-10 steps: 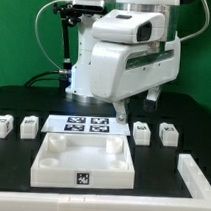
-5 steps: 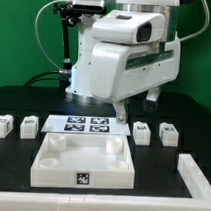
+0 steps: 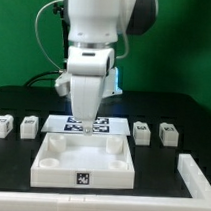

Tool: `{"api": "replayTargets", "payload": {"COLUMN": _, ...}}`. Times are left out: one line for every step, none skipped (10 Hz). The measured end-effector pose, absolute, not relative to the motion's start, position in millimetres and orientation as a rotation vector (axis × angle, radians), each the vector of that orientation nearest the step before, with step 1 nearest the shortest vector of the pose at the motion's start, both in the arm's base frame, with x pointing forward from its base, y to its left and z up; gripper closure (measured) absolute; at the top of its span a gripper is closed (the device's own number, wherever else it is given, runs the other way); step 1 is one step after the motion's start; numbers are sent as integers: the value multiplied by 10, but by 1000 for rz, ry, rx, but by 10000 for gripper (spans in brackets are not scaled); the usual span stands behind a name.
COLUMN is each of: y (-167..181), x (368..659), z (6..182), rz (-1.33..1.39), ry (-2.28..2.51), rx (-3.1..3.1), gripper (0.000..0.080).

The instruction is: Assemble one leg

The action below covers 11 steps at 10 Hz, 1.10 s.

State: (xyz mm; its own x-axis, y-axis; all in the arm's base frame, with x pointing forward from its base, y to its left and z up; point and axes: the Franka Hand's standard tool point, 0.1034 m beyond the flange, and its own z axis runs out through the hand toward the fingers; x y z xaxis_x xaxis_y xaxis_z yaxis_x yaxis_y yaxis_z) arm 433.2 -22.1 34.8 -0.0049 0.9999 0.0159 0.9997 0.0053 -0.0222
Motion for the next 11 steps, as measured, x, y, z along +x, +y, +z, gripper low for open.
{"api": "replayTargets", "payload": {"y": -271, "x": 4317, "z": 202, "rz": -33, "ry": -2341, "rx": -2066, "gripper": 150}}
{"api": "replayTargets", "payload": {"y": -268, "x": 4330, "z": 85, "rz": -40, "ry": -2302, "rx": -2088, "gripper": 150}}
{"api": "replayTargets", "payload": {"y": -289, "x": 4353, "z": 59, "rz": -42, "ry": -2296, "rx": -2092, "gripper": 150}}
{"api": "replayTargets", "payload": {"y": -290, "x": 4350, "z": 63, "rz": -41, "ry": -2292, "rx": -2097, "gripper": 161}}
{"api": "replayTargets", "payload": {"y": -290, "x": 4346, "z": 57, "rz": -40, "ry": -2290, "rx": -2098, "gripper": 161}}
{"api": "replayTargets", "payload": {"y": -290, "x": 4345, "z": 56, "rz": -40, "ry": -2289, "rx": -2099, "gripper": 338}}
{"api": "replayTargets", "payload": {"y": -291, "x": 4345, "z": 56, "rz": -40, "ry": -2288, "rx": -2100, "gripper": 523}}
{"api": "replayTargets", "payload": {"y": -292, "x": 4345, "z": 56, "rz": -40, "ry": -2287, "rx": -2101, "gripper": 523}}
{"api": "replayTargets", "payload": {"y": -294, "x": 4344, "z": 55, "rz": -39, "ry": -2285, "rx": -2102, "gripper": 702}}
{"api": "replayTargets", "payload": {"y": -299, "x": 4345, "z": 56, "rz": -39, "ry": -2283, "rx": -2105, "gripper": 744}}
{"api": "replayTargets", "payload": {"y": -301, "x": 4346, "z": 56, "rz": -39, "ry": -2283, "rx": -2106, "gripper": 744}}
